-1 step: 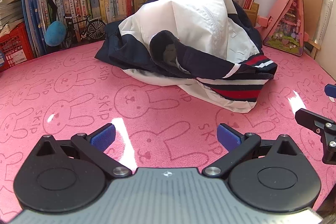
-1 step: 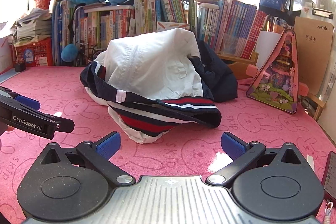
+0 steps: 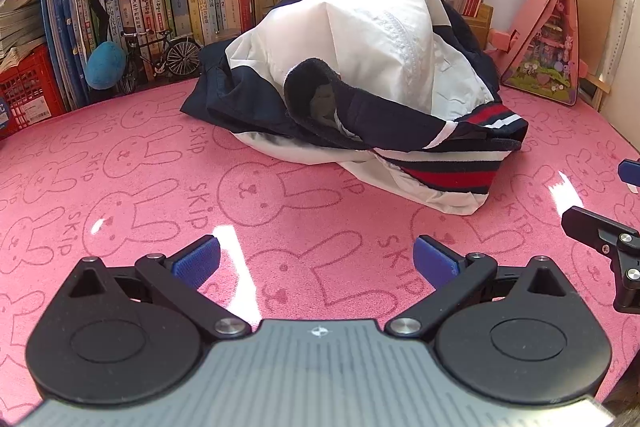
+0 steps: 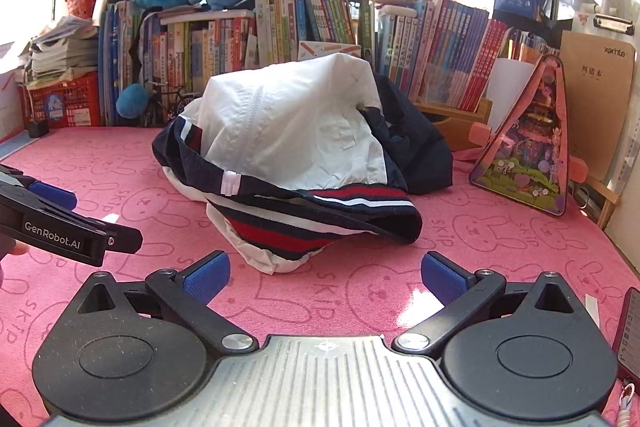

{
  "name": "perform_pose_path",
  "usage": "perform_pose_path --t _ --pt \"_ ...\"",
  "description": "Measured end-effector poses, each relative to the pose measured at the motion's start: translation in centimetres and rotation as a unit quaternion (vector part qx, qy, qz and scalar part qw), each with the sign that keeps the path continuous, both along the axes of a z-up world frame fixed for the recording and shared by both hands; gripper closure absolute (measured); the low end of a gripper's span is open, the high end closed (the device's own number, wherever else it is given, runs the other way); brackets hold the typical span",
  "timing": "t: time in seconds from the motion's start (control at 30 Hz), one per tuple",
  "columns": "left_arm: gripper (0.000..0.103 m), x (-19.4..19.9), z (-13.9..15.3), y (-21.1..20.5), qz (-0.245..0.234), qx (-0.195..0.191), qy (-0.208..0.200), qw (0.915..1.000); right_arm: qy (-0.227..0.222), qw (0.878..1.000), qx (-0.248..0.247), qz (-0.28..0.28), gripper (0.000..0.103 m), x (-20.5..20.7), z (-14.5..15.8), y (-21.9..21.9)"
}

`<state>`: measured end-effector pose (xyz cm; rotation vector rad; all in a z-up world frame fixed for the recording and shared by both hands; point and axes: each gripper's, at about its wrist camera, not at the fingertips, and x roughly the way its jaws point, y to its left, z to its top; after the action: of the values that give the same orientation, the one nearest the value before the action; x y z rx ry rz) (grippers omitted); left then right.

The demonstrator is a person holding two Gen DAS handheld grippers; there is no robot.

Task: Fold clothes
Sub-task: 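Move both grippers toward the crumpled navy-and-white jacket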

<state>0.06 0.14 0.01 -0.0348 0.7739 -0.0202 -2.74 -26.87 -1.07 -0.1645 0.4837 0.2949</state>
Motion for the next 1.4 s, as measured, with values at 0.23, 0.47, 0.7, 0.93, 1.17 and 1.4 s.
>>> perform_pose_path --t 0.23,0.47,0.7,0.93,1.17,1.4 --pt "0.000 -0.2 0.4 0.0 -0.015 -0.014 0.006 0.9998 -0.004 1.000 -0.014 -0.005 0.000 -0.3 0.2 0.4" --pt "0.000 -0.2 0.6 -0.6 -0.013 -0.001 0.008 0.9999 -0.003 1.000 -0.015 0.001 0.000 -0.4 0.3 0.3" --pt "0.000 -0.2 0.3 -0.6 -0.014 -0.006 0.010 0.9998 0.000 1.000 -0.022 0.004 0.000 -0.4 0.0 0.7" --pt "0.000 -1.2 0.2 -0.8 -0.026 -0.004 0.014 0.9995 0.005 1.000 -0.024 0.001 0.000 -0.4 -0.1 0.6" --pt "0.000 -3.5 -1.1 -1.0 -0.038 0.003 0.032 0.9988 0.010 0.999 -0.033 0.001 0.000 -0.6 -0.4 0.4" --pt "0.000 -4.5 -2.8 -0.7 -0.036 -0.004 0.060 0.9975 0.017 0.999 -0.046 0.002 0.000 -1.0 -1.3 0.4"
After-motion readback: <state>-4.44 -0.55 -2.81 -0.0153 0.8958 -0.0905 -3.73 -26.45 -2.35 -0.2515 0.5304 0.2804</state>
